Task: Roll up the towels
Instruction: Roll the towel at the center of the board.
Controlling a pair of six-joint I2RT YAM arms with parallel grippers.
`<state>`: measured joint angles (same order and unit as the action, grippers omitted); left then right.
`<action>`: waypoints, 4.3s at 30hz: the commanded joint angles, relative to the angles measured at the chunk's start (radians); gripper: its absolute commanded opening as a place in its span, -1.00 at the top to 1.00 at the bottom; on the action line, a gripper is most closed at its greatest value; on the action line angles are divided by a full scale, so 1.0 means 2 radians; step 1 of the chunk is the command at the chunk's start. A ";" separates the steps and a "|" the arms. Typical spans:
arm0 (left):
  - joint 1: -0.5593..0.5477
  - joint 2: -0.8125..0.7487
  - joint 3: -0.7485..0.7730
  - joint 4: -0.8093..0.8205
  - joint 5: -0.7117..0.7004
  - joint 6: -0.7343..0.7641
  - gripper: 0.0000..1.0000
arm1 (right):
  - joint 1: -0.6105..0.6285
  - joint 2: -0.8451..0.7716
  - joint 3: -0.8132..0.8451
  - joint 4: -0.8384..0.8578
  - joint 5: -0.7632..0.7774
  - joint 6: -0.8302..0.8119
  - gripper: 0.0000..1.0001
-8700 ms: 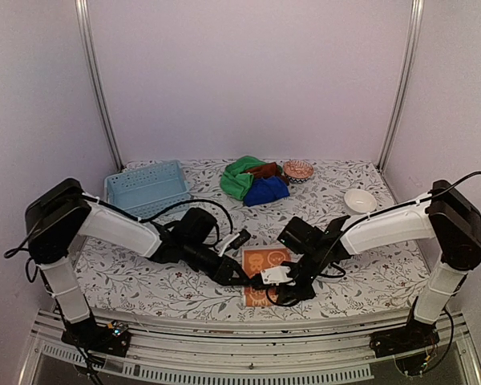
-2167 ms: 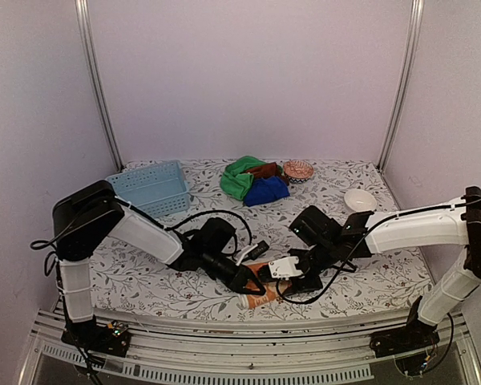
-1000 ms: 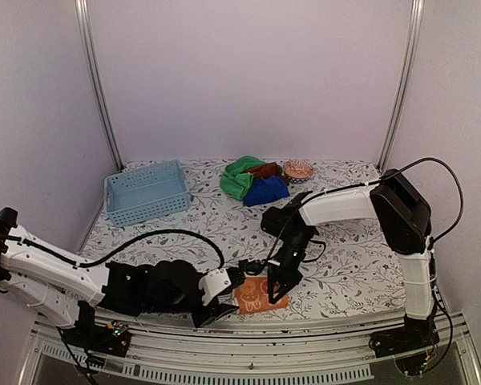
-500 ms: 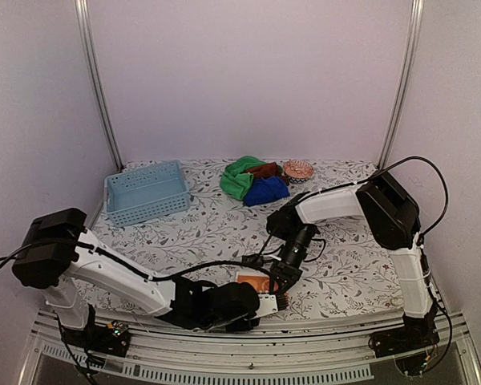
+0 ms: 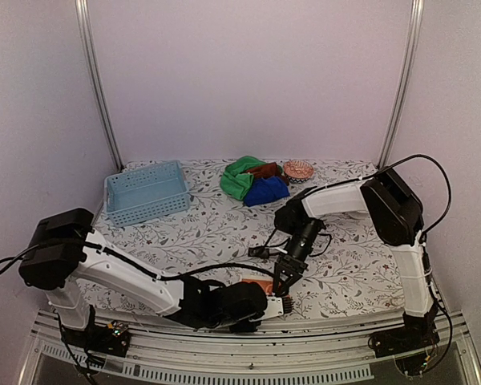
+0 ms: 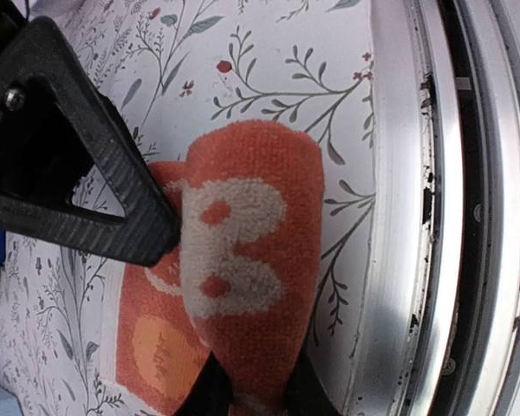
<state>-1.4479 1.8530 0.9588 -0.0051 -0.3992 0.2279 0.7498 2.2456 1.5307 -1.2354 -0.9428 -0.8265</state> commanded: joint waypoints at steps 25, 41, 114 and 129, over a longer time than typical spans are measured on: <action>0.082 0.051 0.064 -0.086 0.288 -0.049 0.72 | -0.076 -0.104 -0.027 0.116 0.086 0.092 0.33; 0.194 0.142 0.142 -0.149 0.496 -0.112 0.74 | -0.145 -0.450 -0.281 0.243 0.102 0.028 -0.05; 0.020 0.061 0.063 0.023 -0.043 0.128 -0.37 | -0.032 -0.073 -0.168 0.130 0.033 -0.009 0.78; 0.017 0.104 0.083 0.039 -0.023 0.174 -0.18 | -0.057 -0.037 -0.136 0.074 -0.027 -0.033 0.77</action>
<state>-1.4017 2.0079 1.1015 0.0948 -0.4793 0.5510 0.6529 2.1288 1.2472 -1.0431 -1.0111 -0.8597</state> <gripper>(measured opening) 0.613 0.179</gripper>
